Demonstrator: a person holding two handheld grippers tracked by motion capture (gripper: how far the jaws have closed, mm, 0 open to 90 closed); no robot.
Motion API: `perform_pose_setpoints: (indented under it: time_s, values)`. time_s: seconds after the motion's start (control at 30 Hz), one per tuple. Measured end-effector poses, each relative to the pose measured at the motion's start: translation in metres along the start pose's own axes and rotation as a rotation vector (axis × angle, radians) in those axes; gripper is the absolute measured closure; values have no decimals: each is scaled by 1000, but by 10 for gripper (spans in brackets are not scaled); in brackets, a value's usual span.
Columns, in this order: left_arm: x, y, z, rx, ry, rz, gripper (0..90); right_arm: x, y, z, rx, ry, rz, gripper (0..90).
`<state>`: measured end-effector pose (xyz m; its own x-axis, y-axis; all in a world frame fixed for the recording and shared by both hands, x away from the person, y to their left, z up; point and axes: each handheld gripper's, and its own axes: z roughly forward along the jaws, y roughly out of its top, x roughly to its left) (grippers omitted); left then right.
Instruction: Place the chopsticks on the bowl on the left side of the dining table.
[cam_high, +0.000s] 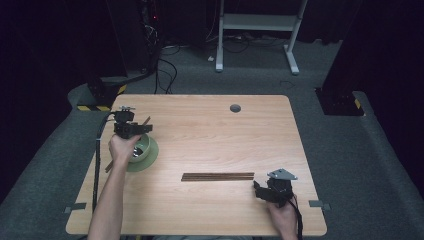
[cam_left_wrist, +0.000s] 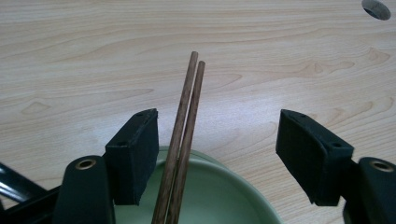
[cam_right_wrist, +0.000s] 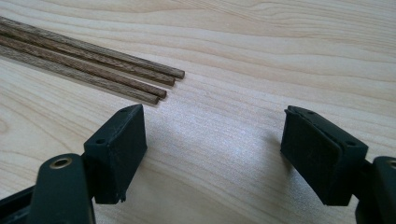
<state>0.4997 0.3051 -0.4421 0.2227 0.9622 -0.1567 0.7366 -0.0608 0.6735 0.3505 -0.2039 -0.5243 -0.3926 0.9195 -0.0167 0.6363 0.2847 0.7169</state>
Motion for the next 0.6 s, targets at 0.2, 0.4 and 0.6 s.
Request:
perform_pose_setpoints:
  time_s: [0.2, 0.4, 0.6]
  values:
    - [-3, -1, 6, 24, -23, 10, 302, 0, 0, 0, 0, 0, 0, 221]
    - [-6, -2, 7, 28, -39, 17, 303, 0, 0, 0, 0, 0, 0, 221]
    - [-11, -3, 6, 30, -57, 46, 304, 0, 0, 0, 0, 0, 0, 221]
